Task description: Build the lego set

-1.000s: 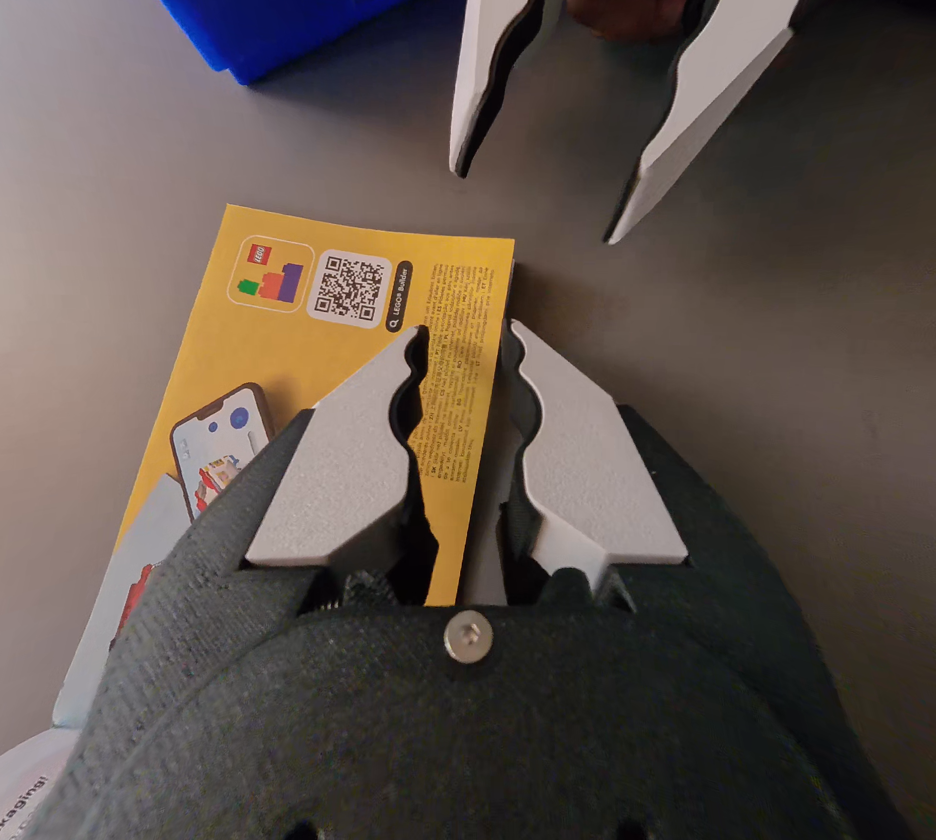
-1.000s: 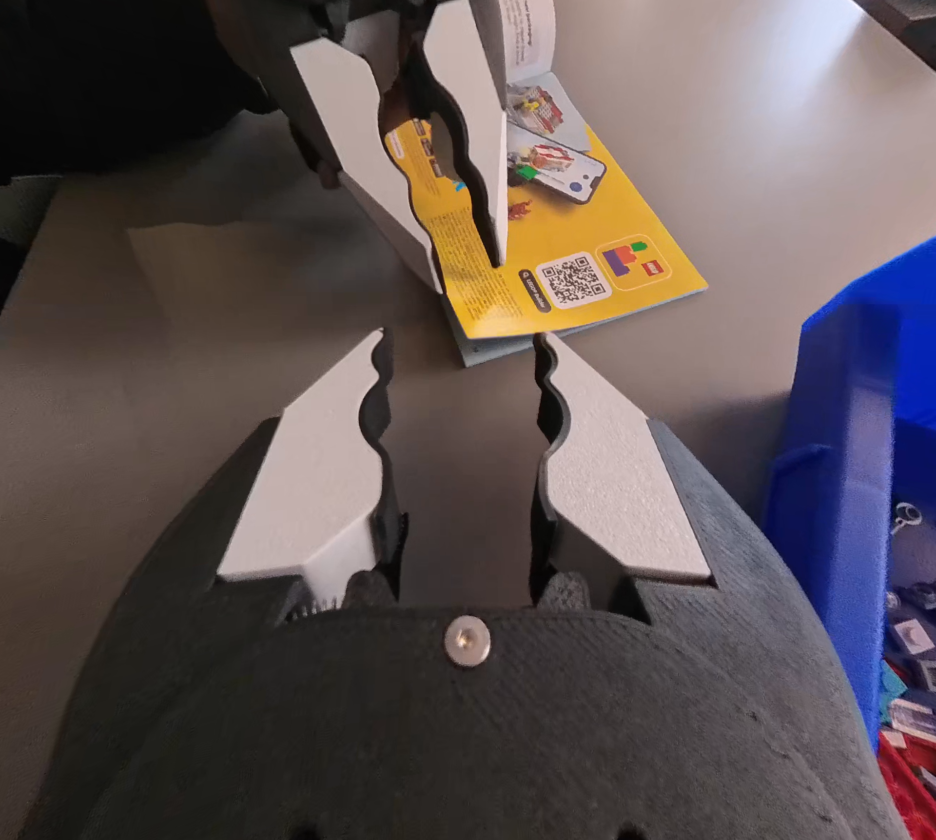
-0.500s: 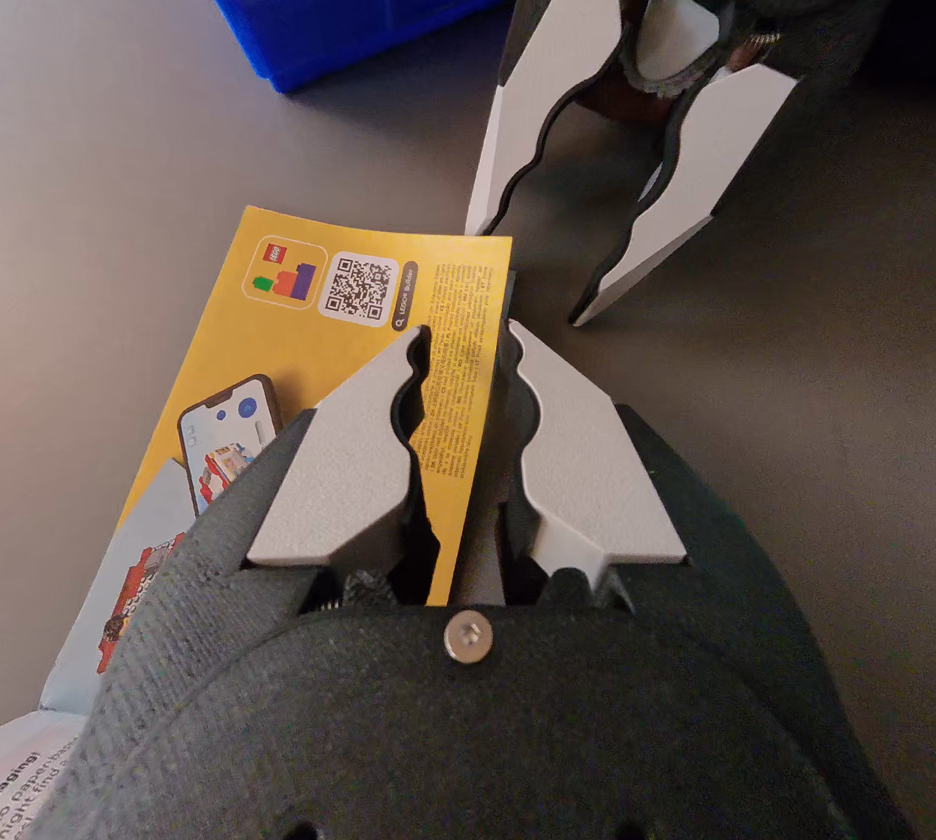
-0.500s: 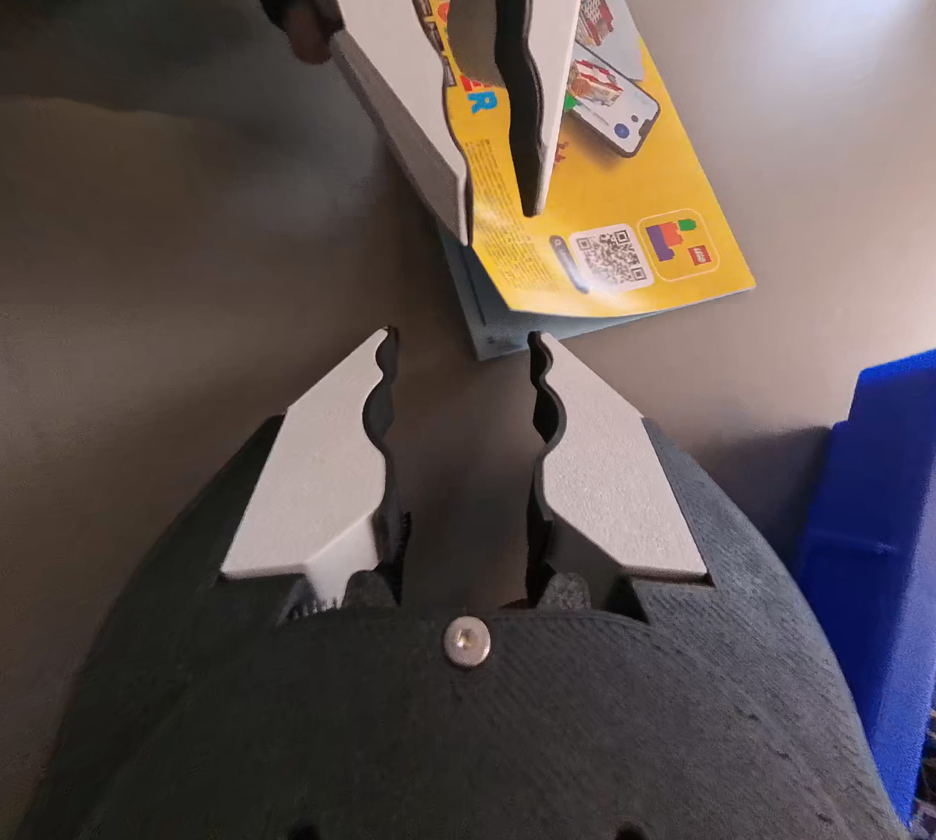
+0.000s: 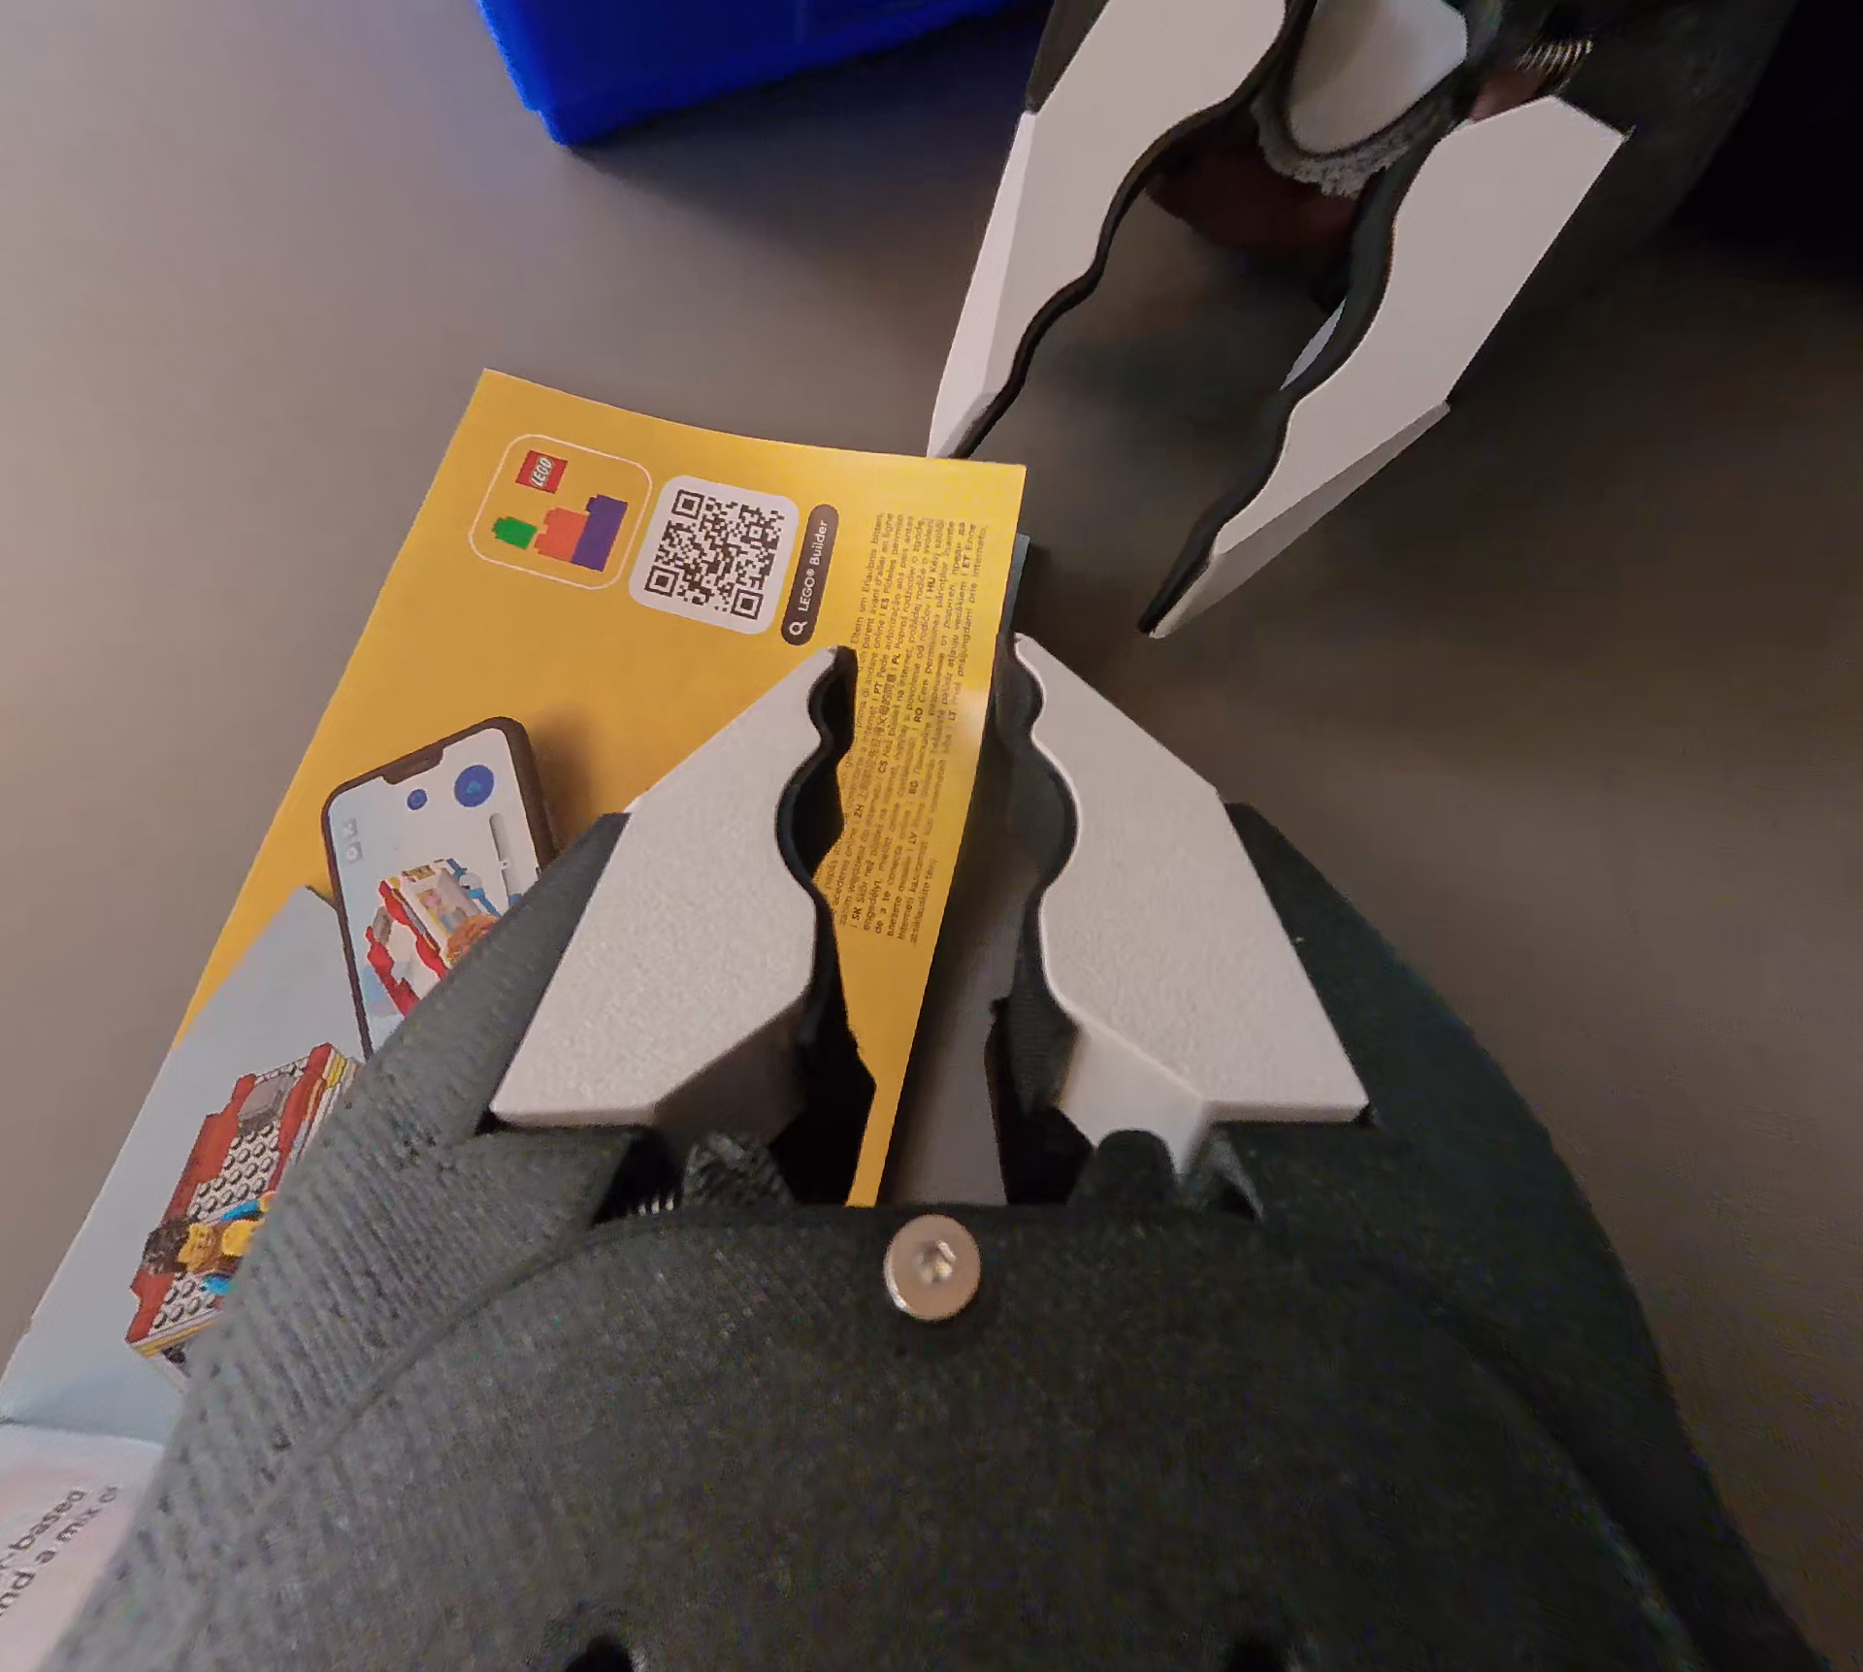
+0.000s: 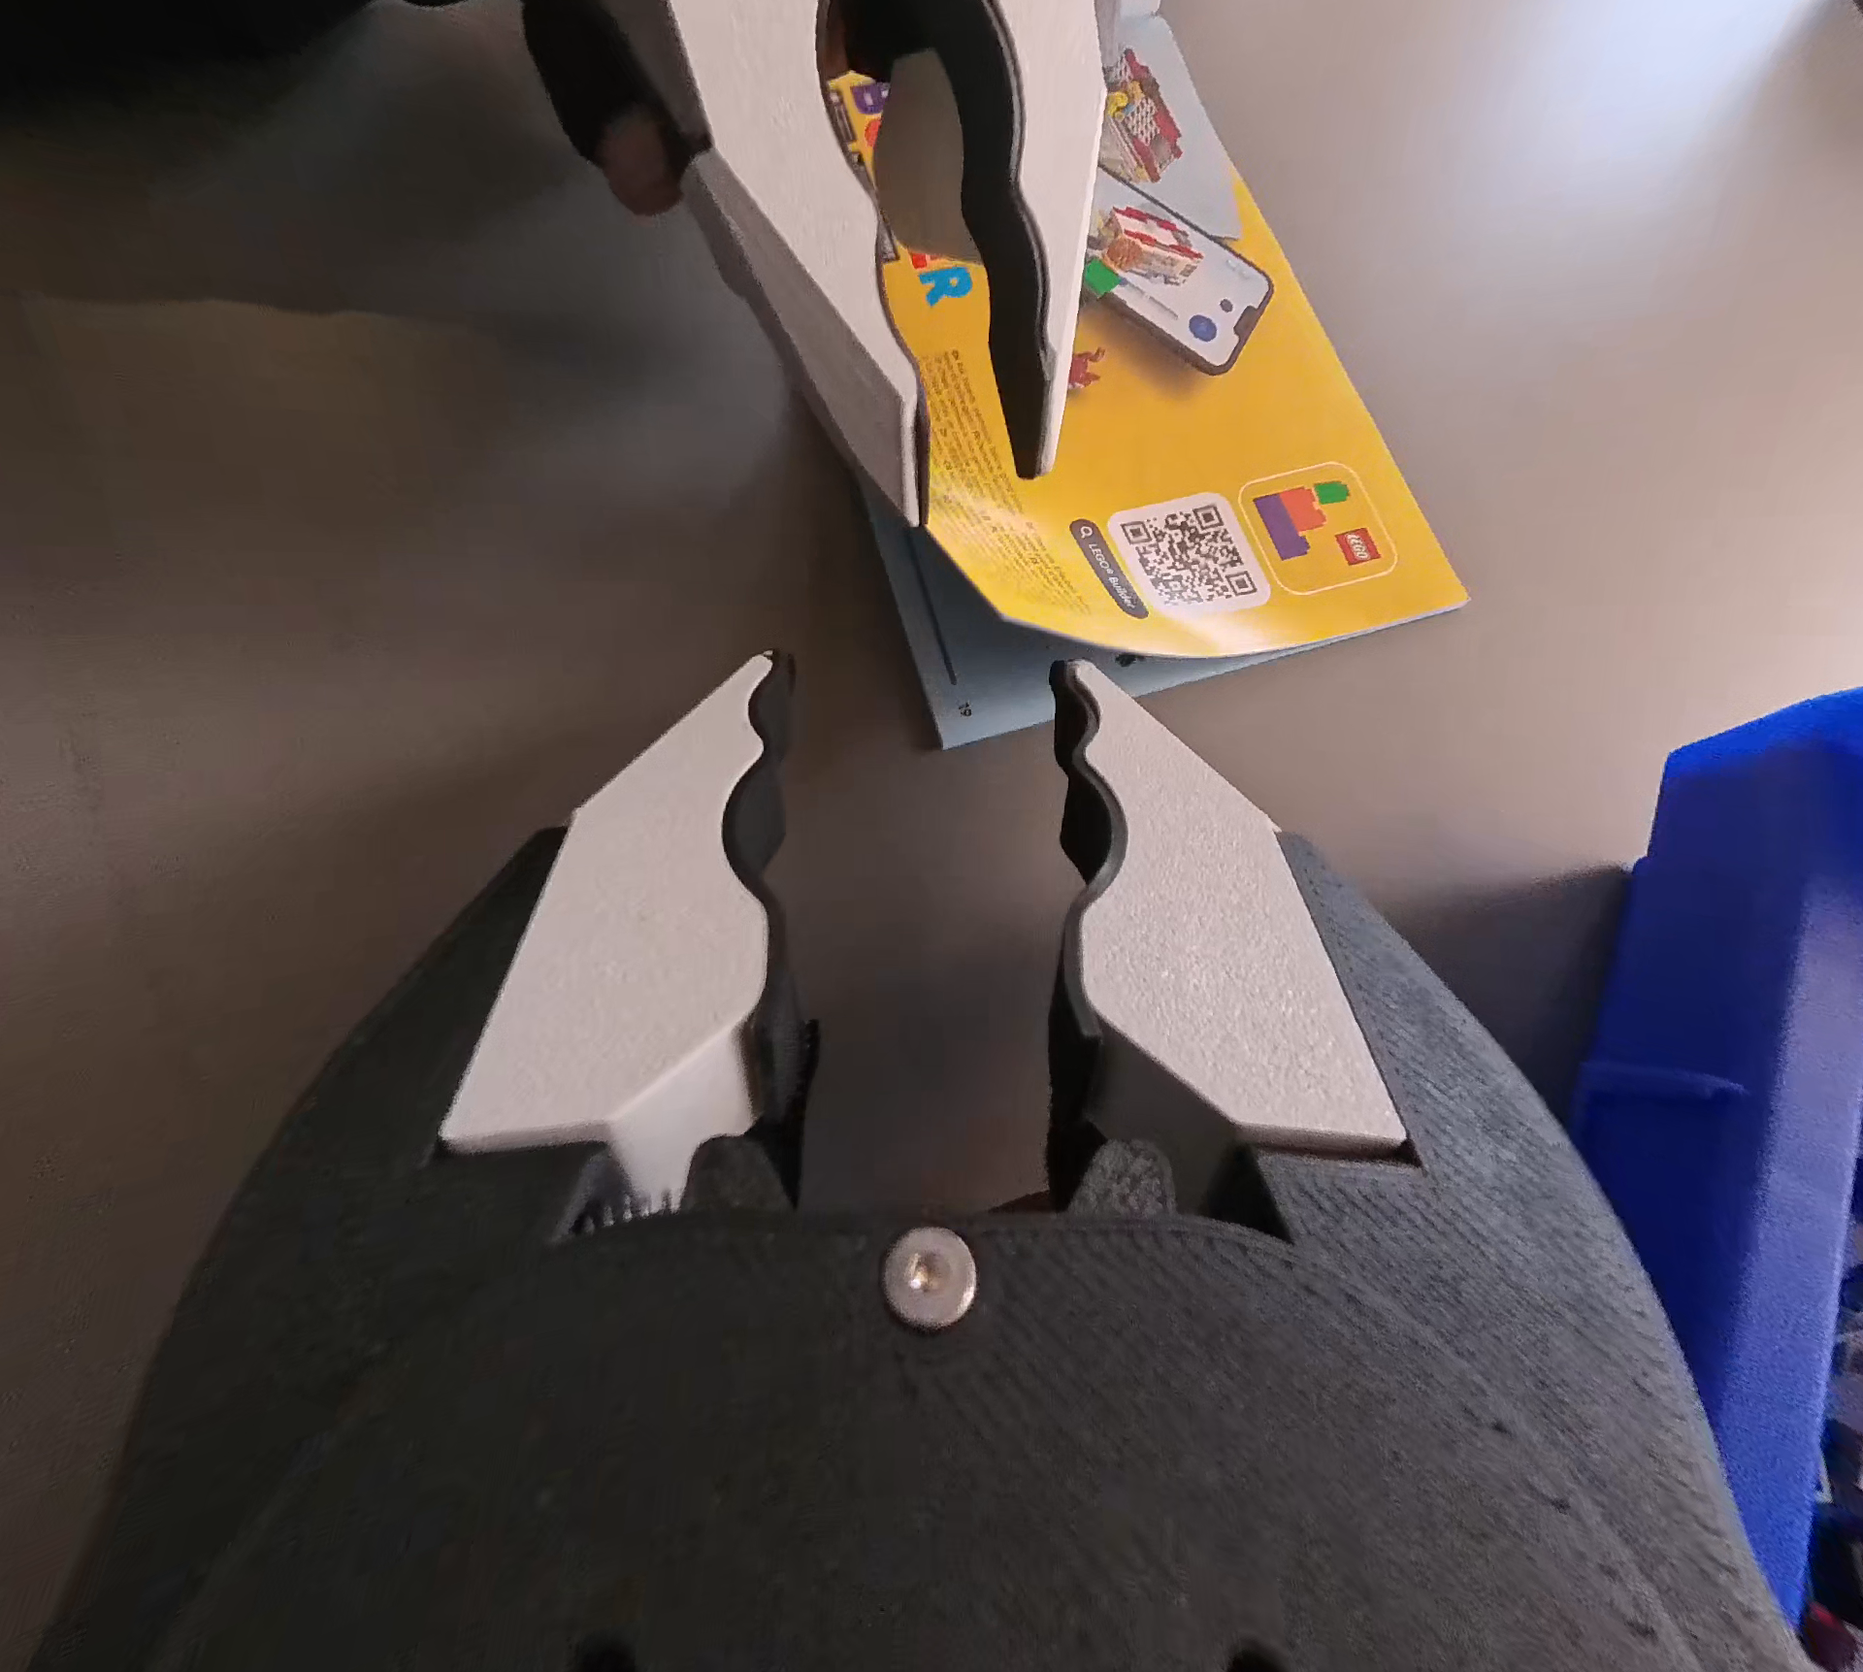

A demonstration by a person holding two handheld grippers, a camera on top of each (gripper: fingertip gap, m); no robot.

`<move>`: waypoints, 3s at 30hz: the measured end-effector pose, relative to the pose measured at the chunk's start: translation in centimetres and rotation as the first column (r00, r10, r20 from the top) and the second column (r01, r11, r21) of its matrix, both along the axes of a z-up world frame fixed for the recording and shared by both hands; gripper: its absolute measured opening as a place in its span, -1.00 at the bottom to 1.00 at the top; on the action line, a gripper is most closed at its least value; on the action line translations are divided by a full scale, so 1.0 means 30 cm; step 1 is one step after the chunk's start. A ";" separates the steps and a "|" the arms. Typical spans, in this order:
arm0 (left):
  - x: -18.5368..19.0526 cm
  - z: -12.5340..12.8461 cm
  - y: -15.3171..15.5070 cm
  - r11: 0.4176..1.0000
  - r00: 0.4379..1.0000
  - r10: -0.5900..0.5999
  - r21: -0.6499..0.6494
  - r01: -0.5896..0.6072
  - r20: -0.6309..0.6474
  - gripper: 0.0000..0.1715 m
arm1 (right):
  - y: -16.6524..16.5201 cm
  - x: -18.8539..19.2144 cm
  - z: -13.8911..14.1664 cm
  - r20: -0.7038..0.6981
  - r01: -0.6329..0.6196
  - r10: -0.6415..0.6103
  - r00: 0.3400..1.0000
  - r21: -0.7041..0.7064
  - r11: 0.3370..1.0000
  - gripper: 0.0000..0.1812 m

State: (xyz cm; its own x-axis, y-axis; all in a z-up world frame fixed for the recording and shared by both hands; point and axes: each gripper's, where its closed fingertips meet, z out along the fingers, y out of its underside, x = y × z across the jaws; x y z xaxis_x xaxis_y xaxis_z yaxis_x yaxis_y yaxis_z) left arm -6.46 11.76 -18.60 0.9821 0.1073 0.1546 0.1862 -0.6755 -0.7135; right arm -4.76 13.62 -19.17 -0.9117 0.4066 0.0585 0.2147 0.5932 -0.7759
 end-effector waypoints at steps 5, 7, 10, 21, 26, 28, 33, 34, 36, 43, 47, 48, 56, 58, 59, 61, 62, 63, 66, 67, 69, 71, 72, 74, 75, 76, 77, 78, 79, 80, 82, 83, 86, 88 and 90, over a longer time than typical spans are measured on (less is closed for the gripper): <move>0.001 0.001 -0.007 1.000 0.999 0.016 -0.002 -0.016 0.044 -0.67 | -0.011 -0.011 0.021 -0.030 0.008 -0.009 1.000 -0.033 0.999 -0.37; 0.009 0.004 -0.010 1.000 0.996 0.020 0.002 -0.020 0.087 -0.66 | -0.015 -0.017 0.034 -0.046 0.012 -0.015 0.999 -0.053 0.999 -0.37; 0.005 0.039 0.002 0.996 0.987 0.050 0.060 -0.060 0.152 -0.60 | -0.023 -0.020 0.047 -0.069 0.011 -0.016 0.997 -0.070 0.997 -0.37; -0.045 0.127 0.075 0.939 0.892 0.192 0.187 -0.287 0.409 -0.36 | -0.048 -0.021 0.060 -0.106 -0.003 -0.006 0.994 -0.082 0.997 -0.37; -0.077 0.096 0.084 0.918 0.854 0.248 0.171 -0.358 0.457 -0.36 | -0.052 -0.018 0.060 -0.112 -0.012 0.003 0.994 -0.079 0.997 -0.37; -0.091 0.093 0.094 0.906 0.835 0.265 0.172 -0.387 0.483 -0.36 | -0.054 -0.015 0.060 -0.115 -0.018 0.009 0.993 -0.076 0.997 -0.37; -0.116 0.063 0.113 0.901 0.833 0.320 0.127 -0.415 0.451 -0.32 | -0.058 -0.011 0.060 -0.127 -0.027 0.018 0.992 -0.071 0.997 -0.36; -0.118 0.056 0.114 0.901 0.837 0.329 0.119 -0.417 0.438 -0.32 | -0.058 -0.011 0.060 -0.128 -0.029 0.020 0.992 -0.069 0.997 -0.37; -0.122 0.045 0.111 0.902 0.843 0.343 0.106 -0.419 0.414 -0.32 | -0.059 -0.010 0.059 -0.130 -0.029 0.020 0.991 -0.067 0.997 -0.37; -0.131 0.033 0.095 0.904 0.848 0.355 0.088 -0.419 0.394 -0.36 | -0.060 -0.008 0.057 -0.129 -0.031 0.023 0.991 -0.063 0.998 -0.37; -0.135 0.026 0.086 0.906 0.851 0.359 0.077 -0.417 0.383 -0.37 | -0.060 -0.008 0.056 -0.130 -0.032 0.024 0.991 -0.060 0.998 -0.37; -0.135 0.028 0.086 0.905 0.851 0.359 0.078 -0.418 0.383 -0.38 | -0.060 -0.007 0.055 -0.130 -0.033 0.025 0.991 -0.059 0.998 -0.37; -0.147 0.035 0.070 0.902 0.852 0.368 0.080 -0.424 0.372 -0.39 | -0.059 -0.006 0.056 -0.127 -0.034 0.026 0.992 -0.064 0.997 -0.38; -0.149 0.034 0.065 0.902 0.853 0.369 0.079 -0.424 0.368 -0.41 | -0.058 -0.006 0.056 -0.124 -0.033 0.024 0.992 -0.066 0.997 -0.38; -0.150 0.032 0.063 0.903 0.854 0.370 0.076 -0.424 0.366 -0.42 | -0.056 -0.007 0.056 -0.122 -0.031 0.023 0.992 -0.067 0.997 -0.38; -0.151 0.028 0.059 0.903 0.855 0.373 0.072 -0.424 0.359 -0.43 | -0.053 -0.008 0.056 -0.116 -0.026 0.018 0.993 -0.068 0.997 -0.38; -0.152 0.026 0.057 0.904 0.857 0.374 0.068 -0.423 0.355 -0.43 | -0.050 -0.009 0.055 -0.113 -0.023 0.015 0.994 -0.066 0.998 -0.38; -0.152 0.022 0.056 0.905 0.858 0.375 0.063 -0.422 0.351 -0.43 | -0.046 -0.009 0.051 -0.107 -0.020 0.013 0.994 -0.061 0.998 -0.38; -0.151 0.010 0.054 0.908 0.863 0.378 0.048 -0.416 0.335 -0.43 | -0.024 -0.008 0.023 -0.082 -0.009 0.008 0.997 -0.007 1.000 -0.37; -0.149 0.006 0.054 0.910 0.865 0.377 0.043 -0.413 0.331 -0.43 | -0.014 -0.008 0.012 -0.077 -0.004 0.005 0.997 0.013 1.000 -0.37; -0.147 -0.001 0.054 0.912 0.869 0.376 0.035 -0.408 0.323 -0.43 | 0.008 -0.007 -0.006 -0.062 0.005 -0.002 0.998 0.050 0.999 -0.35; -0.144 -0.005 0.055 0.915 0.871 0.373 0.030 -0.403 0.320 -0.43 | 0.032 -0.007 -0.016 -0.046 0.017 -0.014 0.999 0.074 0.997 -0.35; -0.144 -0.006 0.056 0.915 0.871 0.373 0.029 -0.402 0.319 -0.43 | 0.041 -0.008 -0.013 -0.041 0.023 -0.020 0.999 0.073 0.997 -0.35; -0.144 -0.008 0.055 0.915 0.872 0.373 0.027 -0.402 0.316 -0.43 | 0.047 -0.008 0.005 -0.033 0.031 -0.030 0.999 0.045 0.998 -0.35; -0.145 -0.008 0.054 0.915 0.872 0.374 0.027 -0.402 0.315 -0.43 | 0.046 -0.008 0.016 -0.029 0.034 -0.033 0.999 0.025 0.999 -0.35; -0.146 -0.007 0.053 0.915 0.872 0.374 0.027 -0.402 0.315 -0.43 | 0.043 -0.008 0.026 -0.026 0.036 -0.036 0.999 0.004 0.999 -0.35; -0.147 -0.007 0.052 0.915 0.872 0.375 0.027 -0.403 0.315 -0.43 | 0.037 -0.008 0.032 -0.021 0.037 -0.037 0.999 -0.016 0.999 -0.35; -0.148 -0.006 0.052 0.914 0.872 0.375 0.029 -0.404 0.316 -0.43 | 0.029 -0.008 0.033 -0.016 0.037 -0.037 0.999 -0.030 0.999 -0.35; -0.148 -0.005 0.052 0.915 0.872 0.374 0.029 -0.403 0.316 -0.43 | 0.019 -0.007 0.030 -0.009 0.033 -0.034 0.999 -0.038 0.999 -0.35; -0.148 -0.004 0.052 0.915 0.872 0.374 0.030 -0.403 0.317 -0.43 | 0.008 -0.005 0.023 -0.005 0.029 -0.029 1.000 -0.039 0.999 -0.35; -0.146 -0.001 0.053 0.915 0.872 0.371 0.035 -0.402 0.320 -0.43 | -0.003 -0.012 0.012 -0.020 0.031 -0.031 0.999 -0.012 0.999 -0.35; -0.146 0.001 0.054 0.915 0.872 0.369 0.037 -0.401 0.322 -0.43 | -0.009 -0.018 0.012 -0.030 0.036 -0.036 0.999 -0.010 0.999 -0.35; -0.143 0.007 0.056 0.916 0.872 0.364 0.044 -0.399 0.327 -0.43 | -0.022 -0.028 0.017 -0.035 0.046 -0.047 0.998 -0.019 0.999 -0.34; -0.140 0.011 0.058 0.917 0.872 0.359 0.050 -0.396 0.332 -0.43 | -0.028 -0.032 0.017 -0.033 0.046 -0.047 0.998 -0.020 0.999 -0.34; -0.135 0.016 0.062 0.918 0.872 0.351 0.057 -0.392 0.342 -0.43 | -0.034 -0.036 0.018 -0.033 0.045 -0.046 0.998 -0.020 0.999 -0.34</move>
